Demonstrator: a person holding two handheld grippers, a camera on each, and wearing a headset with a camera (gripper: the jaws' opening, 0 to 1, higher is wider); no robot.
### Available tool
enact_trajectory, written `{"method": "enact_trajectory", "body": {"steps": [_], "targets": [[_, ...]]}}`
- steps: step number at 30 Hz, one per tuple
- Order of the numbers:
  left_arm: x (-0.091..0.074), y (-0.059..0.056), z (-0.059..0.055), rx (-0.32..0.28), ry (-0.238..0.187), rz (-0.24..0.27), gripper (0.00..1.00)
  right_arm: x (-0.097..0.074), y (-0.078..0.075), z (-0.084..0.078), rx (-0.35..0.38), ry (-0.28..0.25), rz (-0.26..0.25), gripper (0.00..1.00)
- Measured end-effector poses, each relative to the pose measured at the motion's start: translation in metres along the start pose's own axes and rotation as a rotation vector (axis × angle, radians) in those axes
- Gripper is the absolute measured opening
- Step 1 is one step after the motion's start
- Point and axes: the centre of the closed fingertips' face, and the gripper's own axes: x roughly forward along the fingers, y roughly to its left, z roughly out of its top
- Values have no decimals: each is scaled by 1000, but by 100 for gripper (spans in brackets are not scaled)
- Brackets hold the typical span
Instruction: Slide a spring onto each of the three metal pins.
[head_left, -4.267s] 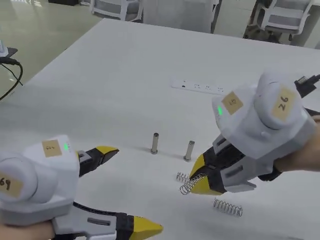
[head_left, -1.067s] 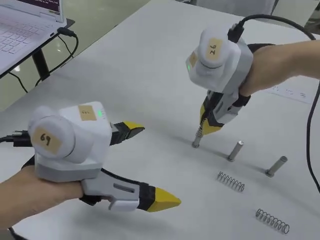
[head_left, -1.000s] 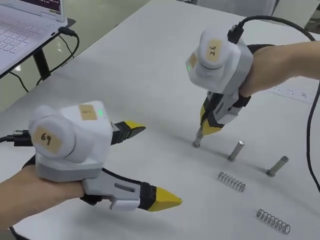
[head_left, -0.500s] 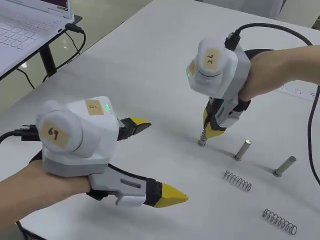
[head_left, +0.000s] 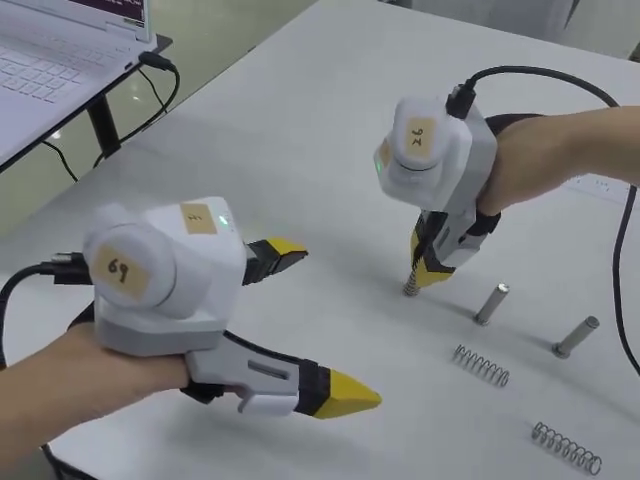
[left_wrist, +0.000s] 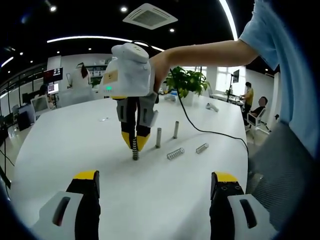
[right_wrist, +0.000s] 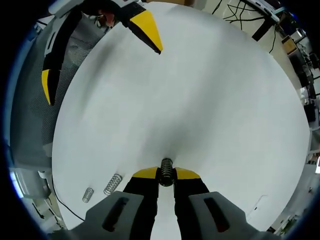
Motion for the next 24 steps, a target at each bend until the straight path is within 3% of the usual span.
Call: {"method": "enact_trajectory", "body": {"steps": [17,24], "targets": [[1,-1,-1,0,6,-4,89,3,-7,-4,7,2,4,9],[1,-1,-1,-1,6,-5,89,2,-5,-7,19,-7,2,20]]}}
